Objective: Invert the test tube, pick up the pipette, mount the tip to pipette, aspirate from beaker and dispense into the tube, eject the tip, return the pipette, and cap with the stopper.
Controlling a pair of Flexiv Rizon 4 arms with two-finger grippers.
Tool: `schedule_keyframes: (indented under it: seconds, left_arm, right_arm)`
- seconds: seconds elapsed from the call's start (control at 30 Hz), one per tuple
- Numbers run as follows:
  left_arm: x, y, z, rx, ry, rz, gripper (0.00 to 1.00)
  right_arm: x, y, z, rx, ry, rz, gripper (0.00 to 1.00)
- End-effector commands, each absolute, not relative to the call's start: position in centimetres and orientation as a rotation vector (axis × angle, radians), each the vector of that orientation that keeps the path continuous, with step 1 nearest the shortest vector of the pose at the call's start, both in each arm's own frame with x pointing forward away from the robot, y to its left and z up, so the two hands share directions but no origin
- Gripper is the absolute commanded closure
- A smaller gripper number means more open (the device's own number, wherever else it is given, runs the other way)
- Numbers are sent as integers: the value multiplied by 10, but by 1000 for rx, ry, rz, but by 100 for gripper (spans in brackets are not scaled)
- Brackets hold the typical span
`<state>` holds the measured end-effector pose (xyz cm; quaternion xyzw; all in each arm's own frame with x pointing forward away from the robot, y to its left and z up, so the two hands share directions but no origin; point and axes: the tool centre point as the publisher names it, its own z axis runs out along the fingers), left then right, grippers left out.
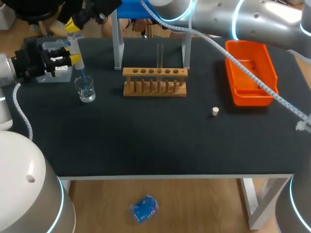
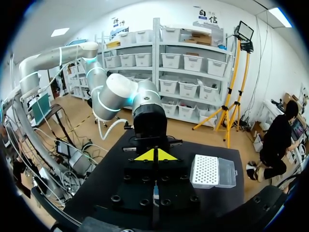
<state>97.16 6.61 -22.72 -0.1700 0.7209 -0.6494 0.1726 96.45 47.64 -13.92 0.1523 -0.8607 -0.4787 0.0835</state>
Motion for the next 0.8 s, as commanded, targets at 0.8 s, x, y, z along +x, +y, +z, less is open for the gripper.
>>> schedule_keyframes:
  seconds: [0.8]
  left_arm:
    - [972, 66, -225, -480, 2043, -1845, 100]
  right_arm:
    - [963, 470, -155, 411, -2565, -1414, 100]
